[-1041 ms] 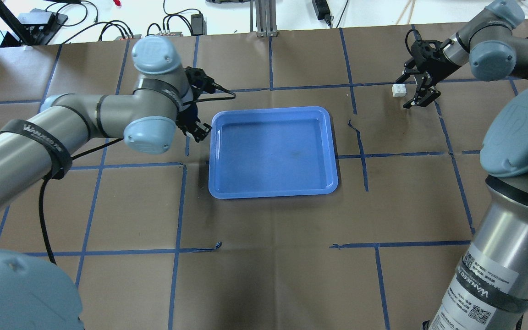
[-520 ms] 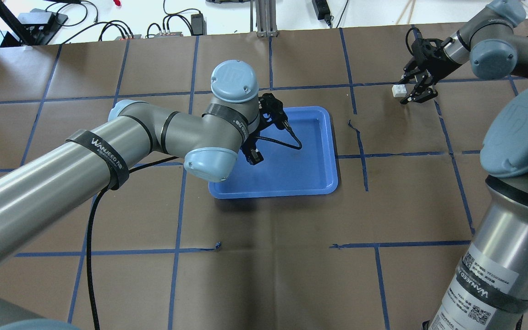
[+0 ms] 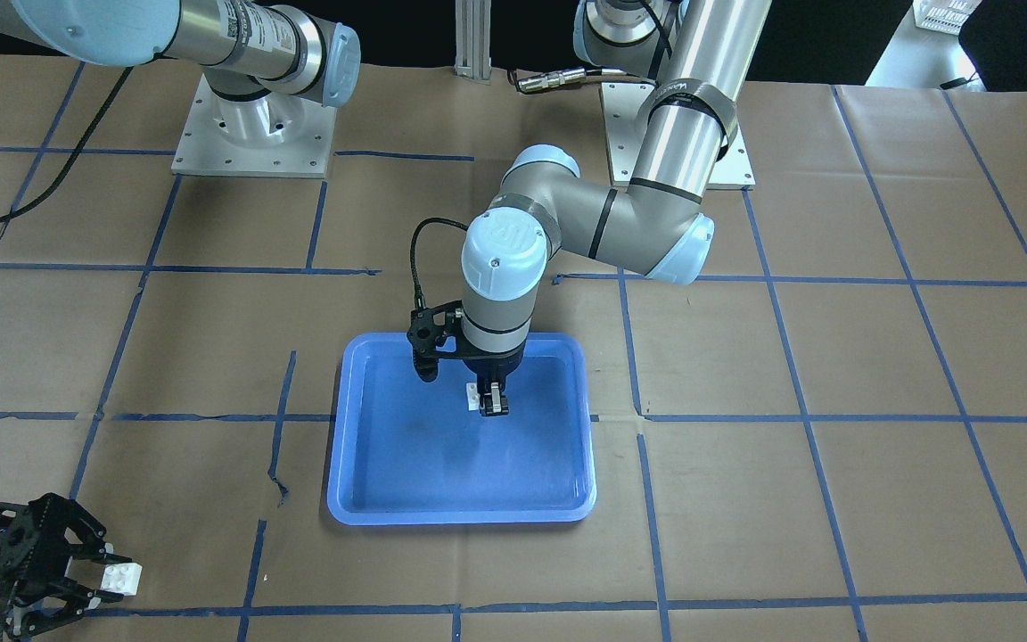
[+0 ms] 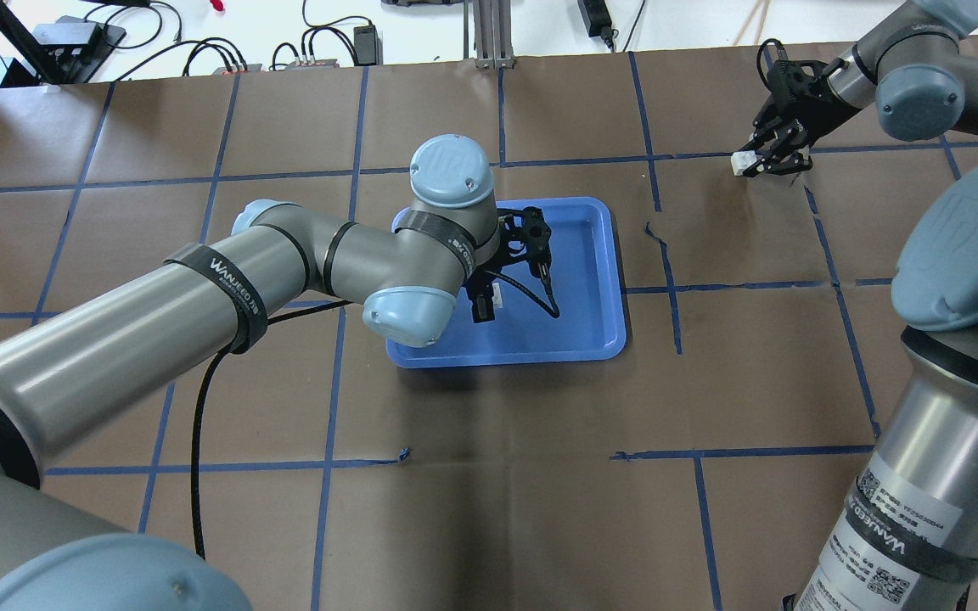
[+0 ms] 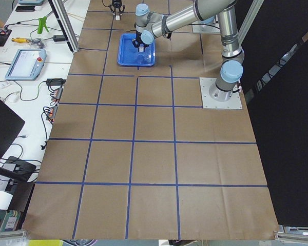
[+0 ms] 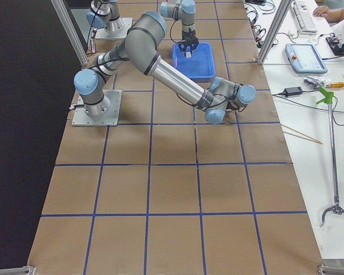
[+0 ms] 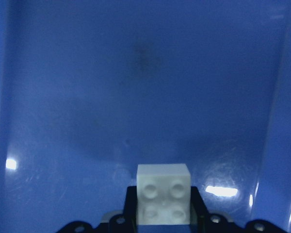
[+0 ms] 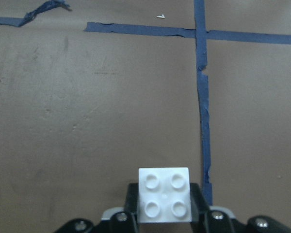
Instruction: Assemble white blocks and place on blue tray
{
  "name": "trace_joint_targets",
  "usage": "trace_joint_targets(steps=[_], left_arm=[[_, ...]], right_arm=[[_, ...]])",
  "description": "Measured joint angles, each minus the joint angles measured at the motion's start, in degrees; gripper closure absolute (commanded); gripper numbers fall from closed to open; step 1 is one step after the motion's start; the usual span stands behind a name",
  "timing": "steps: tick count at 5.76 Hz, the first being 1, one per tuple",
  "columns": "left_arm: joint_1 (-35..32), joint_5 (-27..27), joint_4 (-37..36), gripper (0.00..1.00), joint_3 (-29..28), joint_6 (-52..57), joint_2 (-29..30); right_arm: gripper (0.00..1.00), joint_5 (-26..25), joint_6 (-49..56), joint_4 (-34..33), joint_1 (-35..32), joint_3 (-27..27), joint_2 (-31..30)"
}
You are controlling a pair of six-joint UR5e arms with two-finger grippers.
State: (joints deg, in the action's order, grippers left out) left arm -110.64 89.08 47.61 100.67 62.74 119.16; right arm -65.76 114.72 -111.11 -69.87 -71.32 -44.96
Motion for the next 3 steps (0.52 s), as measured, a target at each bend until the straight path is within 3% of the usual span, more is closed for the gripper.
trace_joint_targets(steps=[1,2,3], left_arm=[[0.0,0.1,-0.4,0.32,0.0,0.2,1.2],[0.0,0.3,-0.9,0.01,-0.1,0.2,1.9],[0.0,0.3,-1.1,0.01,-0.1,0.2,2.2]], right_arm=[[0.69,0.0,-0.2,0.2,0.0,0.8,-1.3],[0.69,0.1,-0.4,0.9,0.0,0.8,-3.1],[0.71,0.2,-0.6,2.5,-0.1,-0.2,-5.5]])
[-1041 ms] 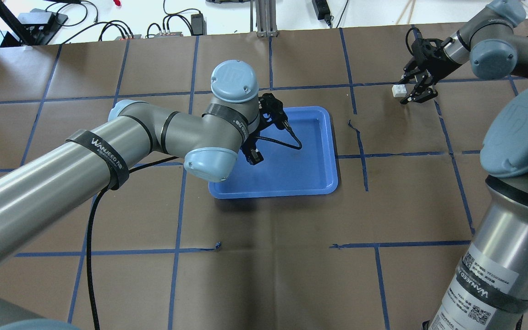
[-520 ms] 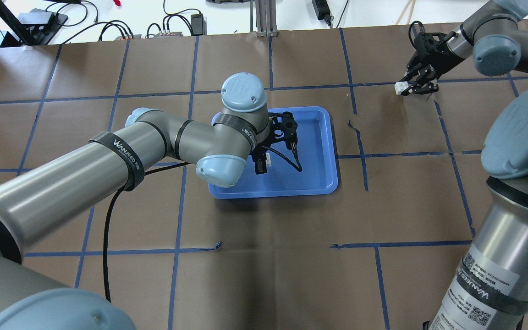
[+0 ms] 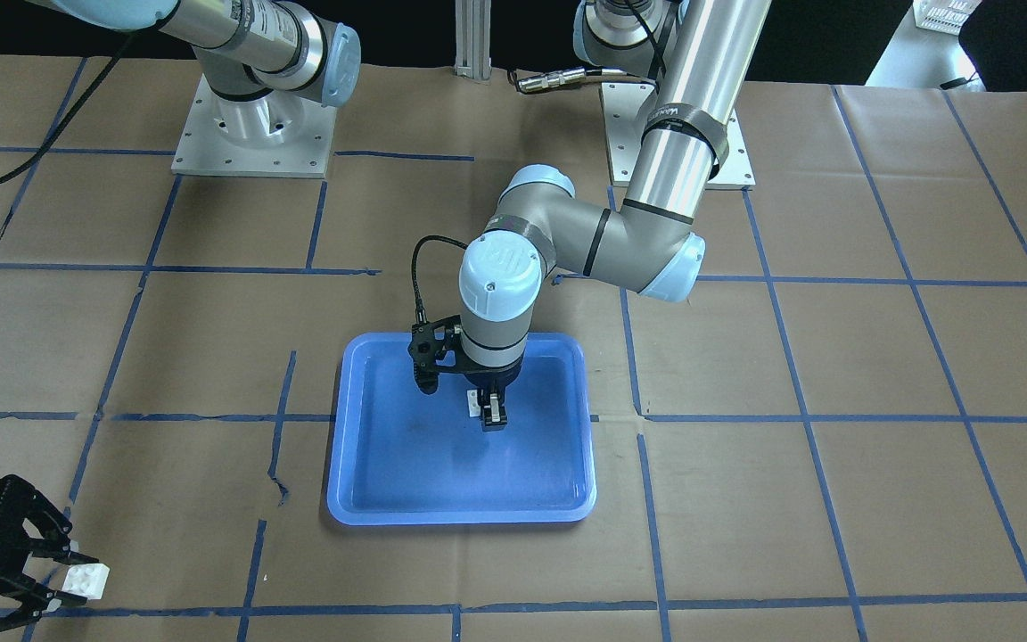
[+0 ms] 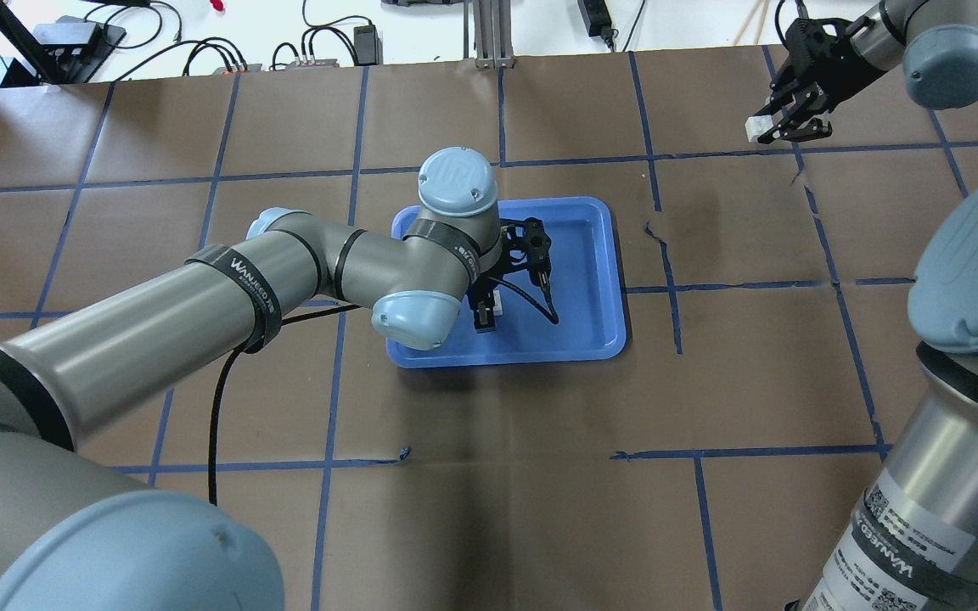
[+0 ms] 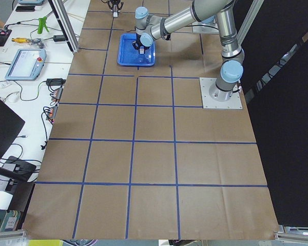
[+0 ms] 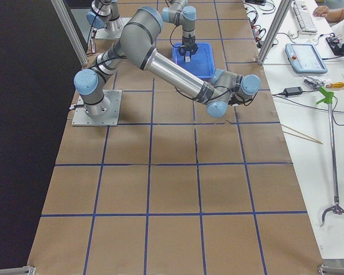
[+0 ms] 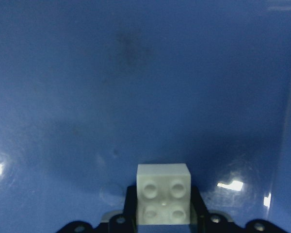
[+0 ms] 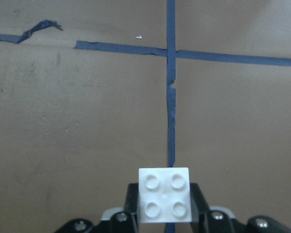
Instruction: Assemble white blocks and place on blue tray
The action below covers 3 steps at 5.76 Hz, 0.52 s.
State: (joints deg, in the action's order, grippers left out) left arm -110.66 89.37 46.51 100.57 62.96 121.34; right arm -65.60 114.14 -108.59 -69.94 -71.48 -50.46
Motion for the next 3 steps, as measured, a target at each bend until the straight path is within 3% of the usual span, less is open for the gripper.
trace_joint_targets(steps=[2,3], left_arm=[[0.0,0.0,1.4,0.01,-0.1,0.1,-3.3],[0.1,-0.1,6.0,0.01,-0.8,0.1,-7.7]], right_arm=[[0.71,-0.1,-0.9,2.7,-0.1,-5.0,-6.2],[0.70,0.2,-1.4,2.9,-0.2,-8.7,-9.2]])
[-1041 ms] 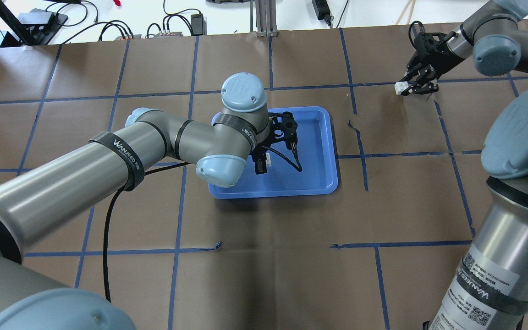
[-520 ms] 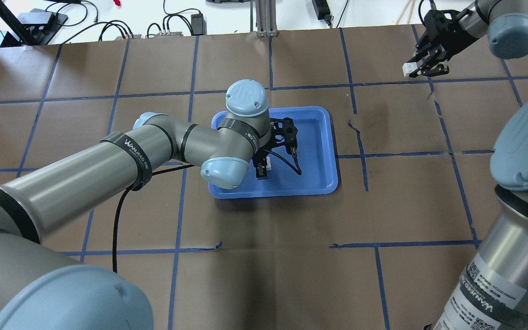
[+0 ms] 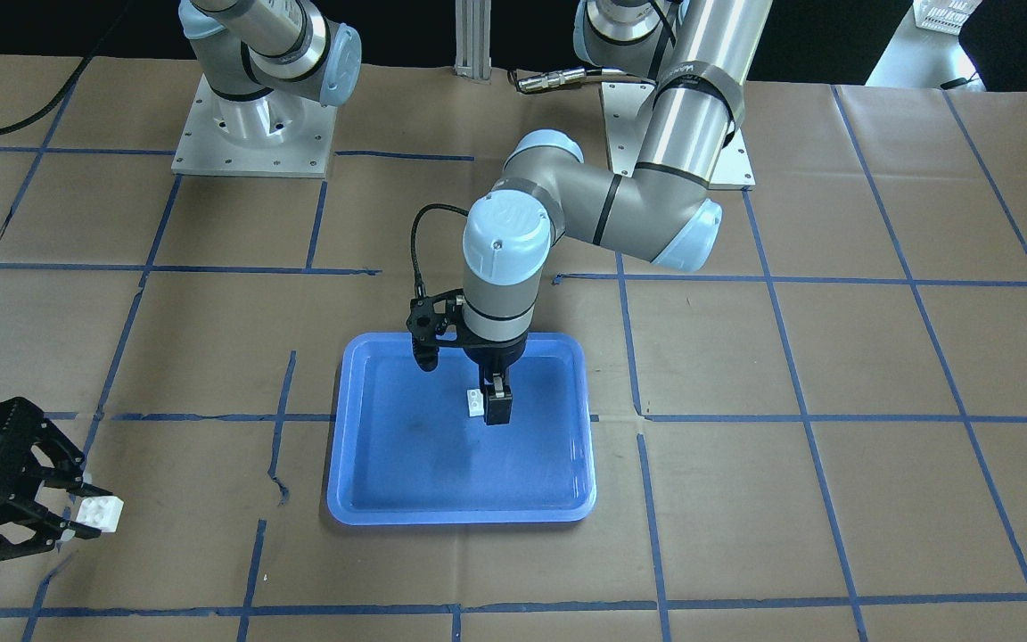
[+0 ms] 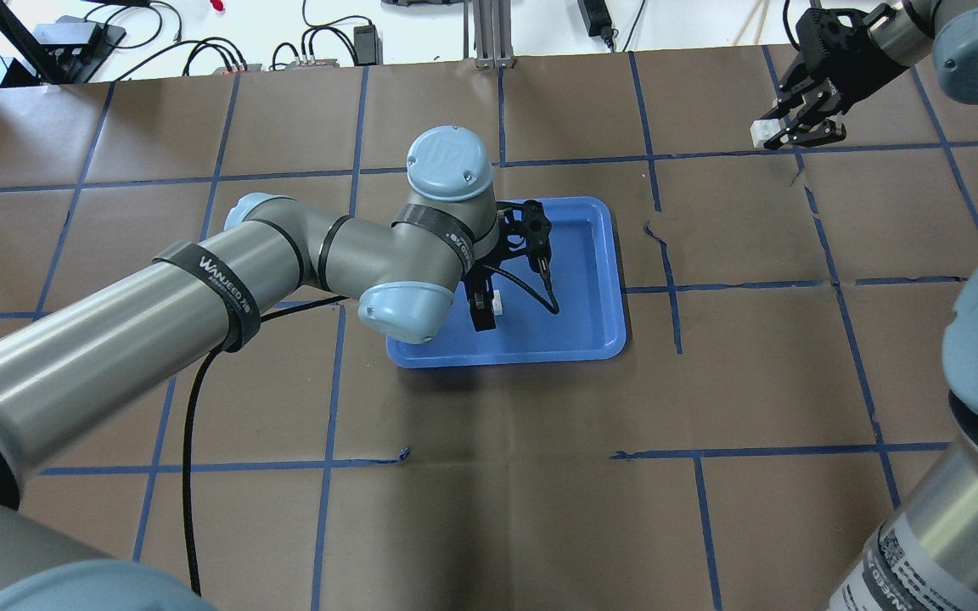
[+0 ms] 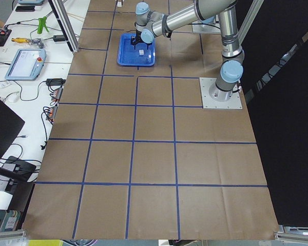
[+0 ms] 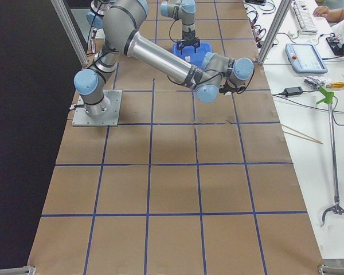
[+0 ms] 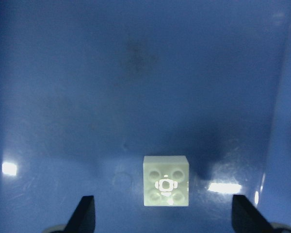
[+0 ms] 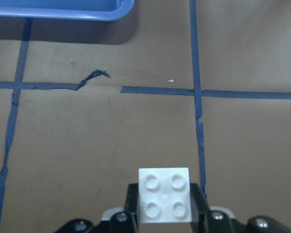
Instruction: Assemble white blocks and place on blue tray
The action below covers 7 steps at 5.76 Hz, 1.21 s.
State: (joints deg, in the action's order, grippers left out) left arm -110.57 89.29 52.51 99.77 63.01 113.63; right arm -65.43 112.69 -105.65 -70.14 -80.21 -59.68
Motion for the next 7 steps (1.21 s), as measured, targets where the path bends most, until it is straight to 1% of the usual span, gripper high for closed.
trace_joint_targets(steps=[1,2,3,4,5,6,7], left_arm=[[0.8,0.0,9.1,0.01,-2.6,-0.3,-5.3],[2.6,0.0,20.9,0.01,-7.0,-0.8,-10.1],[4.3,-0.3,30.0,0.01,-10.6,-1.7,-13.6],[5.0,-0.5,33.5,0.01,-11.6,-2.5,-15.6],[5.3,-0.2,35.5,0.01,-11.4,-4.2,-16.6],[5.6,0.4,36.9,0.01,-11.2,-10.3,-17.3],[6.1,1.2,37.3,0.01,-11.1,-22.0,-18.6]], right_arm=[[0.70,1.4,-0.1,0.1,-0.2,-4.9,-2.8],[0.70,3.4,-0.1,-0.3,-1.0,-11.1,-6.2],[0.68,5.5,-0.1,-2.7,-3.5,-17.2,-9.3],[0.68,6.9,-2.1,-8.0,-7.3,-21.6,-10.7],[0.68,7.3,-7.0,-14.4,-12.4,-24.8,-10.8],[0.68,7.5,-12.0,-20.0,-17.7,-26.9,-10.2],[0.68,7.5,-17.6,-25.4,-21.5,-27.8,-8.9]])
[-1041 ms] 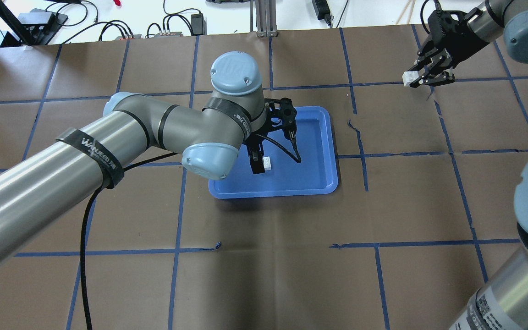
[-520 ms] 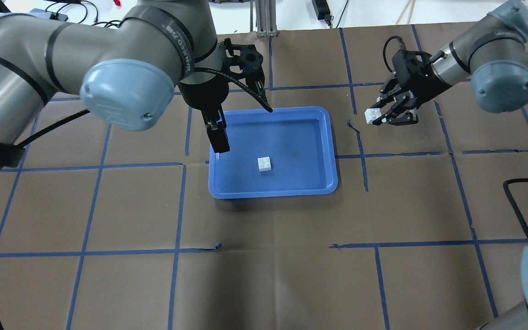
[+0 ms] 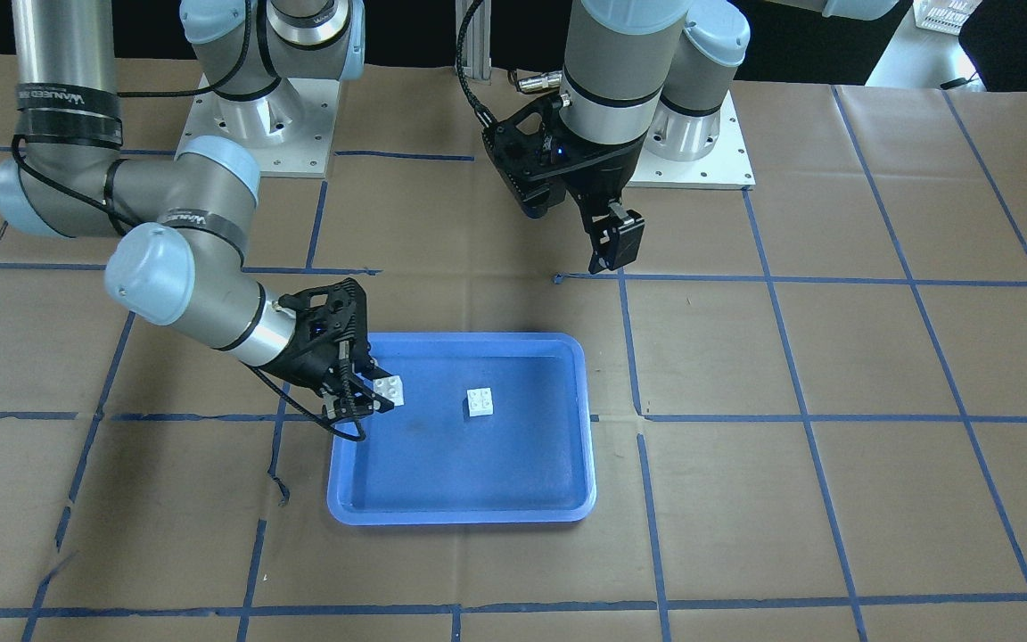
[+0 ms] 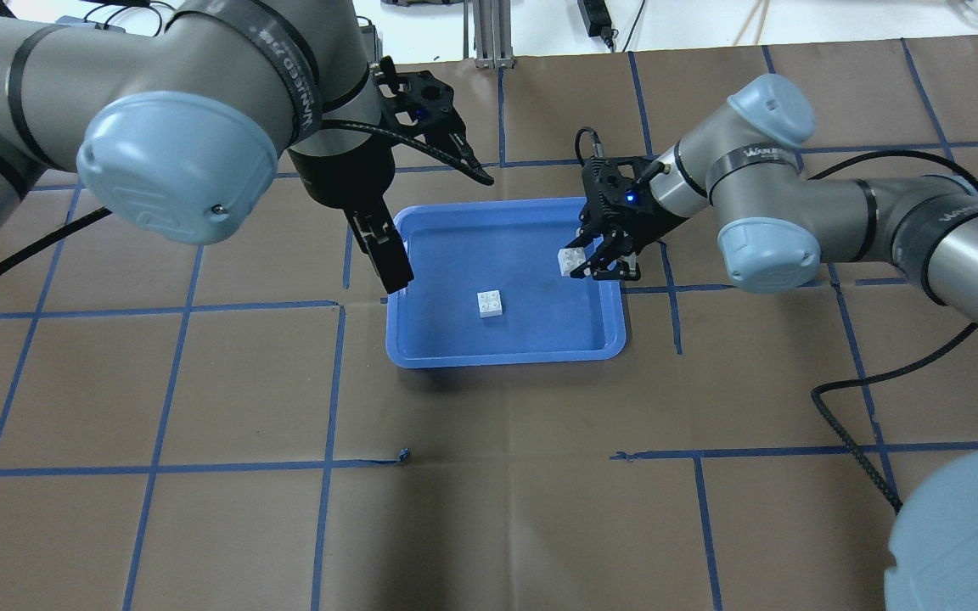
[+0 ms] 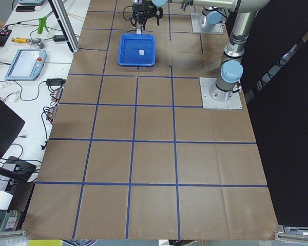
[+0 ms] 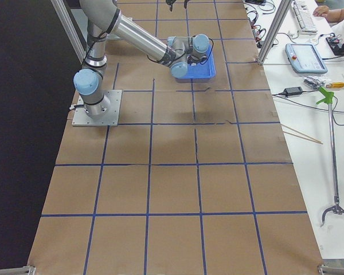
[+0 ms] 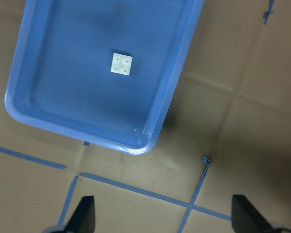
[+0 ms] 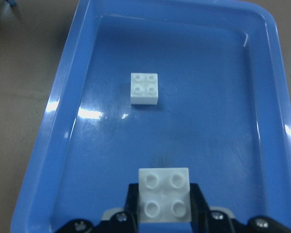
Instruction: Assemble white blocks and place on blue tray
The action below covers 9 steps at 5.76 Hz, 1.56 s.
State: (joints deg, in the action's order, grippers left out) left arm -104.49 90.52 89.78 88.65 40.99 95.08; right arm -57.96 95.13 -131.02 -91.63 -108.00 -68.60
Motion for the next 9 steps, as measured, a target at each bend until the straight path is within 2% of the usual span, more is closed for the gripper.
trace_joint_targets(steps=[2,3,5,9], left_arm=[[2.2,2.1,0.1,0.01,0.3,-27.0,-2.9],[3.5,2.4,0.1,0.01,0.3,-38.1,-4.4],[7.0,2.4,0.5,0.01,0.2,-44.8,-6.9],[12.0,2.1,1.0,0.01,0.3,-45.8,-9.1]], right_arm=[[0.68,-0.7,-11.6,-10.8,-4.2,-0.3,4.4],[0.68,-1.0,-14.1,-13.6,-4.8,-0.6,5.9],[0.68,-1.9,-15.1,-14.8,-4.9,-1.8,7.0],[0.68,-2.0,-15.2,-14.7,-6.0,-2.1,7.8]])
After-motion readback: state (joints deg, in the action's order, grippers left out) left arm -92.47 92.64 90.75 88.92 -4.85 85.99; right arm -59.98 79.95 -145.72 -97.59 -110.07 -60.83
